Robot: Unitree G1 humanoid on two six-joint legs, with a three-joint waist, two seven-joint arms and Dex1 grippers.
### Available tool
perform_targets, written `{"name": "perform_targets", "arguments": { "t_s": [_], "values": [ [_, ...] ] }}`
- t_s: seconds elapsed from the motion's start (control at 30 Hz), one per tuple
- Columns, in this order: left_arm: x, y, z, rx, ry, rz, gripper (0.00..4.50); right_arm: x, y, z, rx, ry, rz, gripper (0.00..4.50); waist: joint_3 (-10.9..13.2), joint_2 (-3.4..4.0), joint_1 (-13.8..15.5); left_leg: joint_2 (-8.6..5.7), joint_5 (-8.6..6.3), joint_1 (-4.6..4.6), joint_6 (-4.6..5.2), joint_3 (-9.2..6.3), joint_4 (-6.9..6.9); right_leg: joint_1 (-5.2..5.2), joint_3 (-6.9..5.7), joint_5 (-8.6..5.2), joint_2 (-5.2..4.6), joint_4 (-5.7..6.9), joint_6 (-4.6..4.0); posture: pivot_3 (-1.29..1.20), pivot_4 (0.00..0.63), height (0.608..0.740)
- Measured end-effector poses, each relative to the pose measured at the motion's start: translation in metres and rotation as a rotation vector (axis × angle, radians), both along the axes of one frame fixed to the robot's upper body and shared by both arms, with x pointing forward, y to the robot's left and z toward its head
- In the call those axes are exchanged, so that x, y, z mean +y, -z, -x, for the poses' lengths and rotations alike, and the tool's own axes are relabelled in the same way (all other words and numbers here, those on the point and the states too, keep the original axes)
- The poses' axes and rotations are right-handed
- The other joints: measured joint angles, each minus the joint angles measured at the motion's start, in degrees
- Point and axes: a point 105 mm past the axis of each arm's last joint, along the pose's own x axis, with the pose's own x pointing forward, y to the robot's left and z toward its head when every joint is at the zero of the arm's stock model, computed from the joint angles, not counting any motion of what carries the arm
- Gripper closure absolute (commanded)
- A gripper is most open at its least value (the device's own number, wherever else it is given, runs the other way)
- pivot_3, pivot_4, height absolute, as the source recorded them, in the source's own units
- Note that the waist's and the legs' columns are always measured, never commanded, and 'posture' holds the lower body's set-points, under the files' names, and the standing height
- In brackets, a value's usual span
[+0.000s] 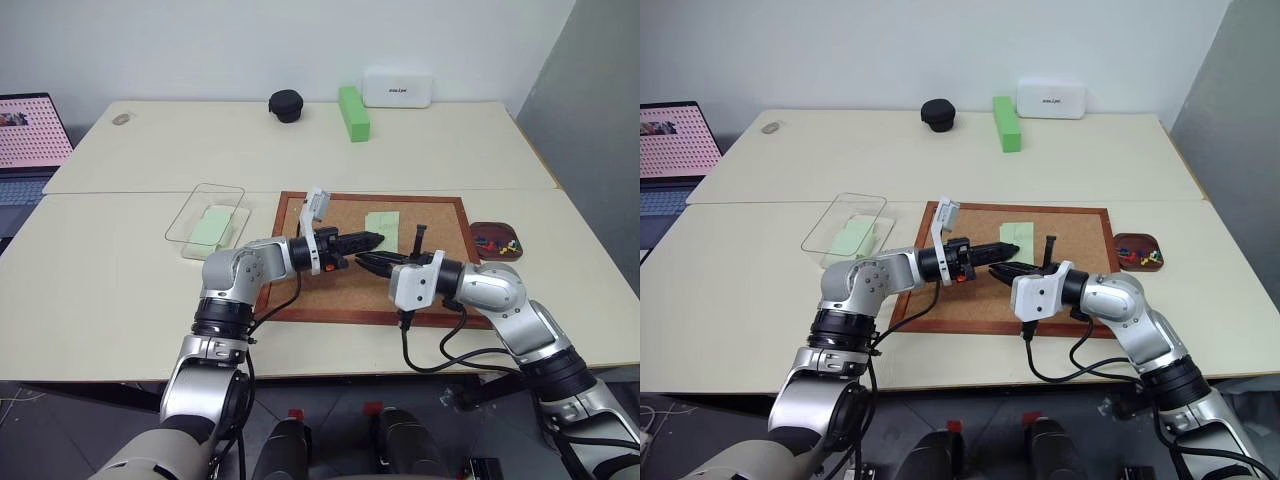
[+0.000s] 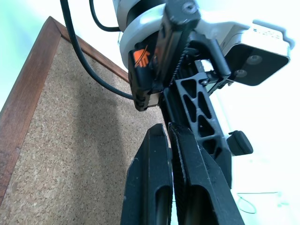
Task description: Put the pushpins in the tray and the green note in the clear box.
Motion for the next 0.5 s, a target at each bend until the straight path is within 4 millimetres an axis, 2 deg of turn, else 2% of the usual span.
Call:
{"name": "perform_targets", "arguments": {
  "t_s": [0.17, 0.37, 0.5],
  "values": [
    [0.008, 0.005, -0.012, -0.139, -0.069, -0.103, 4.44, -0.005, -0.024, -0.003, 0.012, 0.043, -0.119, 4.50, 0.0, 0.00, 0.2, 0.00, 0.00, 0.00, 0.00, 0.00, 0.00, 0.00, 0.01, 0.00, -0.01, -0.01, -0.01, 0.00, 0.150, 0.740],
    [0.007, 0.014, -0.013, -0.158, -0.064, -0.128, 4.44, -0.008, -0.043, -0.004, 0.052, 0.090, -0.234, 4.50, 0.0, 0.00, 0.4, -0.01, 0.00, -0.03, 0.00, 0.00, 0.00, 0.00, -0.01, 0.00, -0.01, -0.02, 0.00, 0.00, 0.150, 0.740],
    [0.004, 0.014, -0.014, -0.179, -0.064, -0.131, 4.44, -0.023, -0.056, -0.013, 0.105, 0.188, -0.362, 4.50, 0.0, 0.00, 0.5, -0.01, 0.00, -0.03, 0.00, 0.00, 0.00, 0.00, -0.01, 0.00, -0.02, -0.02, 0.00, 0.00, 0.150, 0.740]
  ]
}}
